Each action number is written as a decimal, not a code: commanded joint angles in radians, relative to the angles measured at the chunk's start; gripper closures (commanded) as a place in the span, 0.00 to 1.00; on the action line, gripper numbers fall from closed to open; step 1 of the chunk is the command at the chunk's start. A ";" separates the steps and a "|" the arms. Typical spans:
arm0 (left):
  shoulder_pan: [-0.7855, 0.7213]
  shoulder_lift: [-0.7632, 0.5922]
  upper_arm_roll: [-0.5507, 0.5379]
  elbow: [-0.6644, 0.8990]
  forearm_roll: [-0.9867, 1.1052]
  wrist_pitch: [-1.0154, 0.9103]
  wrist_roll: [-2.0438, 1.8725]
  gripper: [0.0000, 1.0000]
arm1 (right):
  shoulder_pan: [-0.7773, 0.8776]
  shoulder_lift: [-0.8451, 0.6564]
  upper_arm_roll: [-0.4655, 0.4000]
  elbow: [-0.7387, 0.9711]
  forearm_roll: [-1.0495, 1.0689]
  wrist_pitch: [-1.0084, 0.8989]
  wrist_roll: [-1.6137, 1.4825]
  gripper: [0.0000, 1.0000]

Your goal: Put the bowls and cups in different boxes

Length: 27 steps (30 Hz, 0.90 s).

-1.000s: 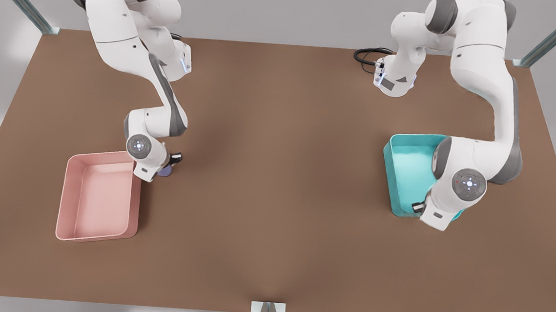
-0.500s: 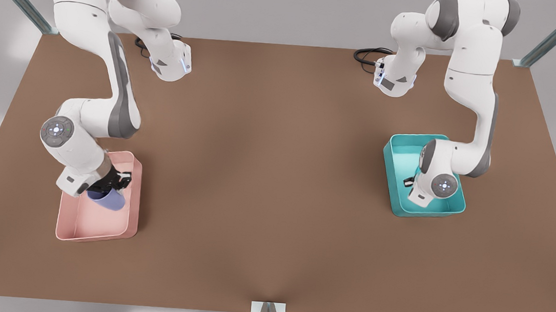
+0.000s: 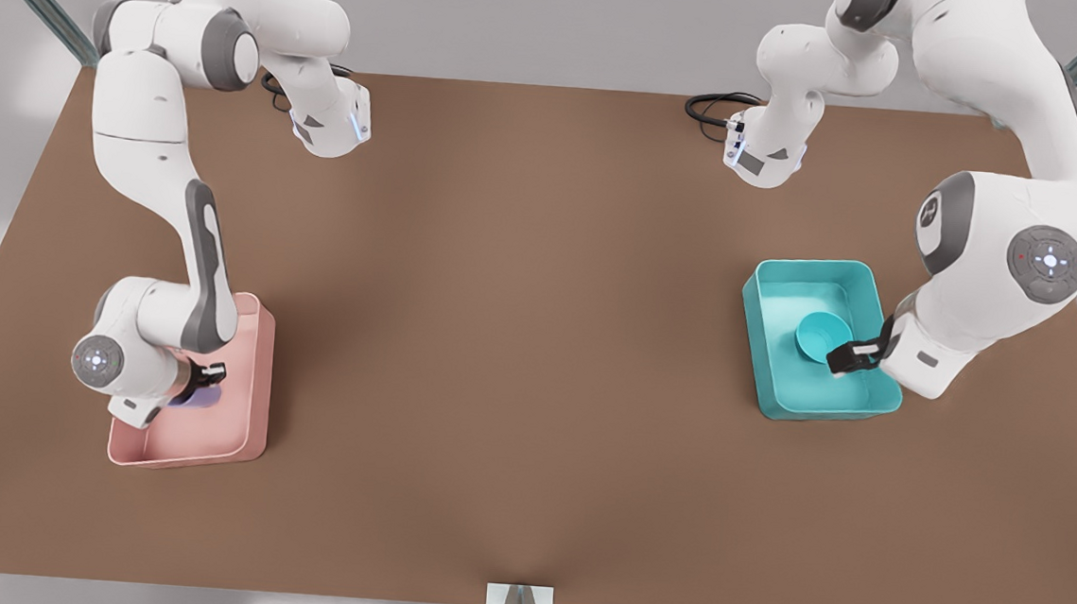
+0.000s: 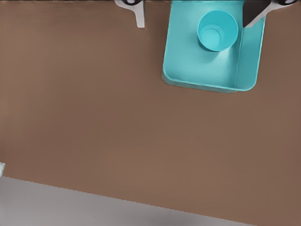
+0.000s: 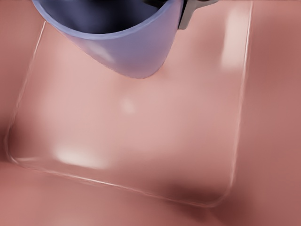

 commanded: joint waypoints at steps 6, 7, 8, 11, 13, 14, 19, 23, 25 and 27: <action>0.018 0.030 -0.044 0.034 -0.054 -0.253 0.359 0.00 | -0.003 0.005 -0.001 0.002 -0.007 0.028 -0.146 0.00; 0.018 0.030 -0.044 0.034 -0.057 -0.253 0.360 0.00 | -0.003 0.005 -0.001 0.003 -0.007 0.028 -0.146 0.00; 0.013 0.030 -0.047 0.034 -0.060 -0.254 0.357 0.00 | -0.002 0.003 -0.001 0.002 -0.007 0.023 -0.148 0.00; 0.043 0.030 -0.046 0.032 -0.093 -0.254 0.365 0.00 | 0.003 -0.008 0.000 -0.001 -0.007 0.011 -0.151 0.00; 0.044 0.030 -0.046 0.032 -0.091 -0.250 0.377 0.00 | 0.003 -0.032 0.004 -0.004 -0.004 -0.018 -0.151 0.00; 0.044 0.030 -0.046 0.032 -0.091 -0.251 0.377 0.00 | 0.005 -0.054 0.005 -0.009 0.001 -0.038 -0.151 0.00; 0.043 0.030 -0.046 0.032 -0.091 -0.247 0.377 0.00 | 0.017 -0.210 0.030 -0.004 0.002 -0.184 -0.151 0.00; 0.047 0.038 -0.046 0.032 -0.094 -0.230 0.377 0.00 | 0.058 -0.351 0.037 0.046 0.067 -0.302 0.042 0.00; 0.056 0.040 -0.046 0.031 -0.096 -0.231 0.377 0.00 | 0.101 -0.364 0.053 0.223 0.047 -0.659 0.371 0.00; 0.064 0.044 -0.046 0.029 -0.100 -0.237 0.402 0.00 | 0.113 -0.392 0.048 0.304 0.012 -0.780 0.375 0.00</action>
